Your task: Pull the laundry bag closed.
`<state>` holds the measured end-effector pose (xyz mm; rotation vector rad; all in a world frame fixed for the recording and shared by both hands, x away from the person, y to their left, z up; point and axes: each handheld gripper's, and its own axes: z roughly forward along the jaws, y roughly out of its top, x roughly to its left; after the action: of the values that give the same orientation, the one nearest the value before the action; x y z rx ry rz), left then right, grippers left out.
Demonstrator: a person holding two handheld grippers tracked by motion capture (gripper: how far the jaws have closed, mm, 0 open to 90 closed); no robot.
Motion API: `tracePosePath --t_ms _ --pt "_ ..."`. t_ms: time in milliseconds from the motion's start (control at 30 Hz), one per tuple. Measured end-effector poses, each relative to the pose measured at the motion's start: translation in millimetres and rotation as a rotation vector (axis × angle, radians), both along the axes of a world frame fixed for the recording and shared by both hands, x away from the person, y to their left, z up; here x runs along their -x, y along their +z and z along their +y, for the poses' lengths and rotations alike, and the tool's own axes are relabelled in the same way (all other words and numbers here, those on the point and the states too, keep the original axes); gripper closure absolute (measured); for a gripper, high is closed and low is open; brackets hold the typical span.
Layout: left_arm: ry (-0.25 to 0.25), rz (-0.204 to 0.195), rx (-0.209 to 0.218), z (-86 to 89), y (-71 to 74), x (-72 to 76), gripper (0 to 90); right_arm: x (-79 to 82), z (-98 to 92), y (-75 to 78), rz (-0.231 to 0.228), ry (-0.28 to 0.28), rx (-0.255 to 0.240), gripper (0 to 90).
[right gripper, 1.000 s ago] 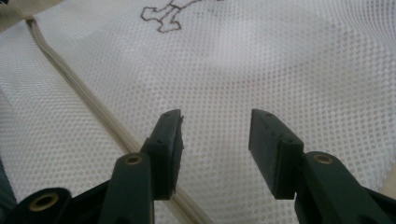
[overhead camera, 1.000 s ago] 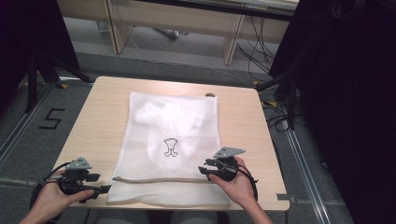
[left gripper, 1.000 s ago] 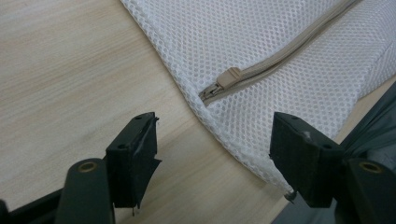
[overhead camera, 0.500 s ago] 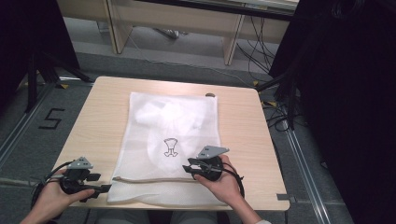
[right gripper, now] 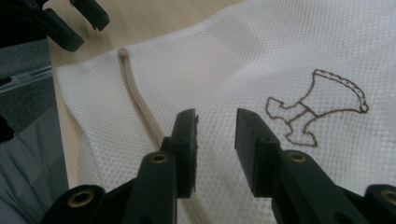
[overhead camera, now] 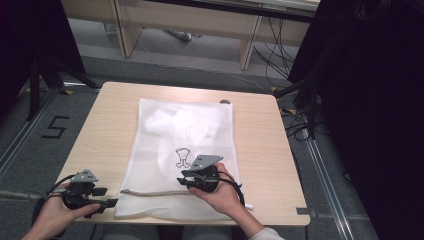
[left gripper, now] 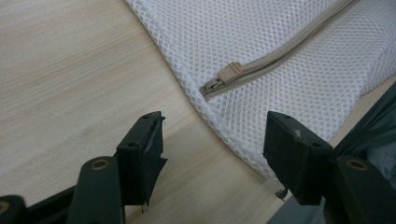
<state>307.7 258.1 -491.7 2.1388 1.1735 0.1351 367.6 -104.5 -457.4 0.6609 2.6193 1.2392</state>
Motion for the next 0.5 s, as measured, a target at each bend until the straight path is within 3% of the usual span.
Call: tracePosePath --t_ms 133,200,500 --pt "0.016 -0.021 0.025 -1.8 -3.1 -0.2 38.2 -1.3 7.5 0.4 -0.011 0.019 0.000 70.6" --pt "-0.007 0.008 0.025 -1.6 -2.3 -0.5 38.4 -2.1 16.7 1.4 -0.013 0.046 0.006 71.0" --pt "-0.015 0.007 0.017 -1.4 -1.7 -1.3 39.1 -3.7 35.0 3.1 -0.010 0.070 -0.003 72.0"
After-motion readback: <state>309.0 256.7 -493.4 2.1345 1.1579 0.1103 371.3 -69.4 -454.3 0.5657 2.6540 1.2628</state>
